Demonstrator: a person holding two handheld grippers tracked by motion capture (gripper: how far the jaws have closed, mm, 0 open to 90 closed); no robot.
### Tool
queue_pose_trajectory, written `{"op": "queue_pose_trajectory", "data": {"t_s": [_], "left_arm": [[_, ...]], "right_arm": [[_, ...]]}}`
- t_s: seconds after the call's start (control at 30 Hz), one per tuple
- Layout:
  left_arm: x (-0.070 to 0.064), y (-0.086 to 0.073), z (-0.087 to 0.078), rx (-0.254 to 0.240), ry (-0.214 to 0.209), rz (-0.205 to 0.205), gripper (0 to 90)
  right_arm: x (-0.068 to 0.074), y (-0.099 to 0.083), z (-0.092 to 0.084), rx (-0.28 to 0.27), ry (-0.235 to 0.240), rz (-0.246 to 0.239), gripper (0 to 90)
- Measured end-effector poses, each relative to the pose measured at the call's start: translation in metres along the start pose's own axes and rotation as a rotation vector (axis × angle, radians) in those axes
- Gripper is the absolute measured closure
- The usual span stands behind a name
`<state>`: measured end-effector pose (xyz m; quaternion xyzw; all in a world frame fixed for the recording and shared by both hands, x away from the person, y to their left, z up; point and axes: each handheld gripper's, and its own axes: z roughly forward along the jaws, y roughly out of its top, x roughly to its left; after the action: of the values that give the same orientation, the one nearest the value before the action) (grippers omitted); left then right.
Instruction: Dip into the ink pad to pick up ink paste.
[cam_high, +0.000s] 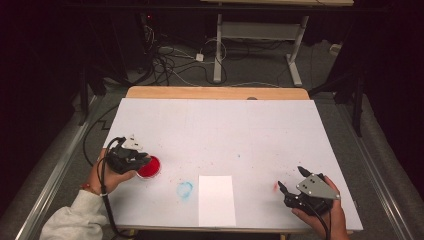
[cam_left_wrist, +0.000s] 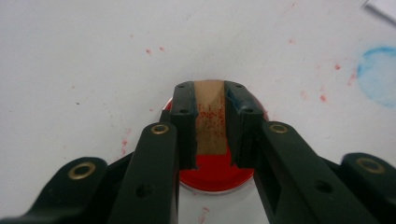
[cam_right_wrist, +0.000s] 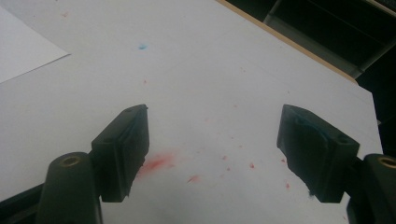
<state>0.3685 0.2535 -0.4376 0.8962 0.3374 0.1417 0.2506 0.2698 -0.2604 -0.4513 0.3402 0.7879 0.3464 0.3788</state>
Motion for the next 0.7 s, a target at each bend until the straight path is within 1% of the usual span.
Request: {"op": "queue_pose_trajectory", "data": {"t_s": [0.03, 0.13, 0.23, 0.3, 0.4, 0.6, 0.7], "left_arm": [[0.001, 0.0, 0.003, 0.009, -0.003, -0.002, 73.8], [0.002, 0.001, 0.008, 0.015, -0.002, -0.01, 73.8], [0.003, 0.002, 0.014, 0.034, -0.009, -0.006, 73.8], [0.004, 0.003, 0.015, 0.036, -0.011, -0.004, 73.8], [0.005, 0.002, 0.016, 0.038, -0.021, -0.015, 73.9], [0.003, 0.005, 0.018, 0.059, -0.008, -0.014, 74.0], [0.003, 0.005, 0.018, 0.062, -0.008, -0.021, 74.0]], "right_arm": [[0.0, 0.0, 0.0, 0.0, 0.0, 0.0, 25.7], [0.0, -0.001, 0.0, 0.003, 0.003, -0.003, 25.8], [0.001, -0.001, 0.001, 0.009, 0.004, -0.006, 25.8], [0.001, -0.001, 0.001, 0.012, 0.003, -0.007, 25.8], [0.001, -0.001, 0.0, 0.014, 0.002, -0.009, 25.7], [0.001, -0.001, -0.001, 0.013, -0.002, -0.014, 25.5], [0.001, -0.001, -0.001, 0.014, -0.001, -0.015, 25.5]]}}
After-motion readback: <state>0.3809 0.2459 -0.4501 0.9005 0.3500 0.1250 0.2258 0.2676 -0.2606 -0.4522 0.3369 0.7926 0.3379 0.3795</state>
